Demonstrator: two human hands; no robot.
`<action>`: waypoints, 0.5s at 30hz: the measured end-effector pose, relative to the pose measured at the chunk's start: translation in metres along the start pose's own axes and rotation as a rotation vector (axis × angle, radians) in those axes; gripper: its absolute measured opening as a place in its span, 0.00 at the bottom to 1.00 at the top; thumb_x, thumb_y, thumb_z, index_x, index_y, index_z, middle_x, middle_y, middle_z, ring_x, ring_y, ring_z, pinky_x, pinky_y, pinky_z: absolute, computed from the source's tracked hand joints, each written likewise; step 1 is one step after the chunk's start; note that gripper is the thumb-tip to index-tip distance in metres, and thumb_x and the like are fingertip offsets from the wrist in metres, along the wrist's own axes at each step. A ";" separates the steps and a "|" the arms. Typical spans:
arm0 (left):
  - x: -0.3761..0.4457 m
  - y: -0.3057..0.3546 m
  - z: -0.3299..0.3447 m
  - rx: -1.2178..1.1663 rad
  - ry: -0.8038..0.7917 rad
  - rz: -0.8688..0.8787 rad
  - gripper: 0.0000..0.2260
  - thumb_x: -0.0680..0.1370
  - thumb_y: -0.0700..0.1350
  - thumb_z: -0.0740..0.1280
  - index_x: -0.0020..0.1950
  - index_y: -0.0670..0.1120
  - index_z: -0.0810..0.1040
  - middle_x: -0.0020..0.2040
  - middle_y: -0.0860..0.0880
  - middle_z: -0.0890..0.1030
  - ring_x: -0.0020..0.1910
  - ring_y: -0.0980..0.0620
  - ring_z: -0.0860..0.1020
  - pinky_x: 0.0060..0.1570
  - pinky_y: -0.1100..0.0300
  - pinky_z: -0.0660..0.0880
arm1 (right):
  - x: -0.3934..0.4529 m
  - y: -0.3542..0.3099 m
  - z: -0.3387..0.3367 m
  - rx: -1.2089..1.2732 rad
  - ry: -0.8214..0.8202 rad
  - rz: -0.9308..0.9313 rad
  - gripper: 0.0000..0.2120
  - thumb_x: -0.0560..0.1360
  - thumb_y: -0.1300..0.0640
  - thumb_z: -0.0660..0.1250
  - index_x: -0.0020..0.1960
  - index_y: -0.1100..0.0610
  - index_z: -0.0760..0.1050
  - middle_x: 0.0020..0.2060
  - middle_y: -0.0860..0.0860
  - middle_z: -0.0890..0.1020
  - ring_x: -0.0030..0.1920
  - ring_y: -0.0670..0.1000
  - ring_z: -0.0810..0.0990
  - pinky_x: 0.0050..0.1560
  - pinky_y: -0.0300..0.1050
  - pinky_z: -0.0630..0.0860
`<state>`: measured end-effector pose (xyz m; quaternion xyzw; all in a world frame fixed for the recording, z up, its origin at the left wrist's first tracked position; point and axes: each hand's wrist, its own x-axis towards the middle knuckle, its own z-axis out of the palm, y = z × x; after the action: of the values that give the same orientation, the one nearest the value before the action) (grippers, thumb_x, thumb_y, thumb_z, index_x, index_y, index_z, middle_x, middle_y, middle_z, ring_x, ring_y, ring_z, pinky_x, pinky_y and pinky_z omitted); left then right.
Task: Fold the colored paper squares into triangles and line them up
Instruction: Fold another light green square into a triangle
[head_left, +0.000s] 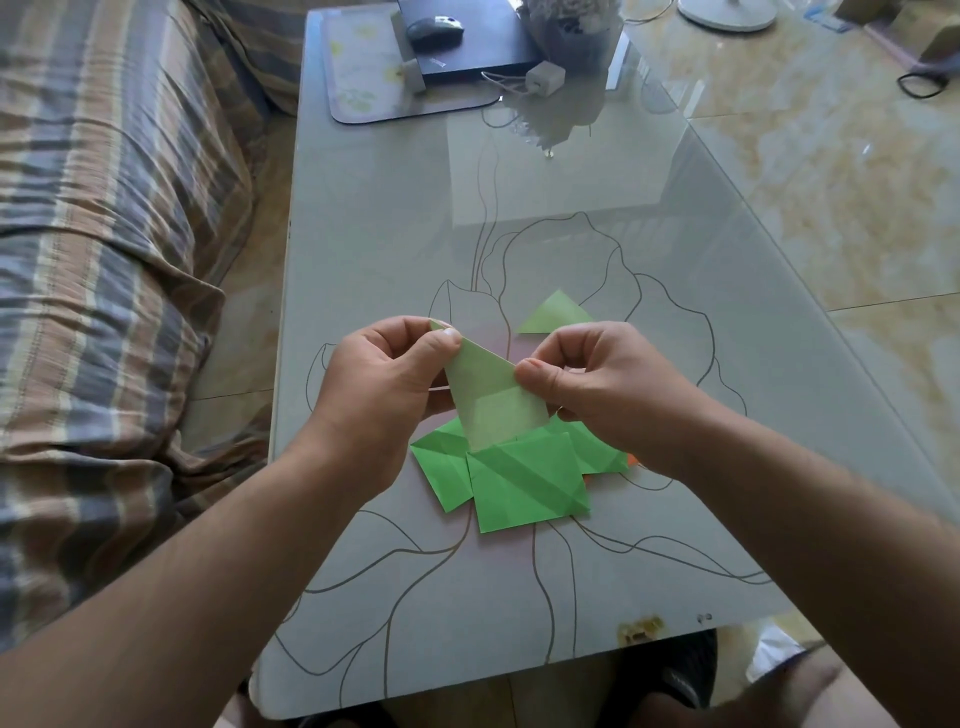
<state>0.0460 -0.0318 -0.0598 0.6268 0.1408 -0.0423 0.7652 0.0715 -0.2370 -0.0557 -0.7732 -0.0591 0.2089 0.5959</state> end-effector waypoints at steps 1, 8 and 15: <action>0.000 0.000 -0.001 0.003 0.001 0.002 0.05 0.82 0.38 0.67 0.47 0.41 0.80 0.40 0.44 0.83 0.42 0.46 0.85 0.42 0.56 0.82 | 0.000 -0.001 -0.001 0.003 0.002 0.006 0.07 0.78 0.56 0.74 0.42 0.57 0.82 0.31 0.48 0.81 0.33 0.45 0.77 0.38 0.43 0.74; 0.001 0.000 -0.002 -0.009 0.010 -0.001 0.04 0.82 0.39 0.67 0.48 0.41 0.79 0.41 0.43 0.83 0.43 0.46 0.85 0.44 0.54 0.82 | -0.002 0.000 -0.001 0.010 0.052 -0.030 0.08 0.77 0.56 0.75 0.41 0.58 0.81 0.31 0.53 0.79 0.34 0.52 0.74 0.38 0.51 0.71; 0.005 0.001 -0.005 0.097 -0.014 -0.011 0.05 0.81 0.40 0.69 0.47 0.48 0.80 0.31 0.53 0.73 0.28 0.56 0.70 0.37 0.58 0.73 | -0.002 -0.004 -0.004 0.007 0.109 -0.063 0.15 0.74 0.45 0.74 0.39 0.57 0.82 0.31 0.52 0.81 0.34 0.50 0.76 0.38 0.48 0.74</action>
<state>0.0501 -0.0261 -0.0608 0.6623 0.1365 -0.0576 0.7344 0.0720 -0.2404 -0.0506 -0.7789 -0.0500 0.1478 0.6074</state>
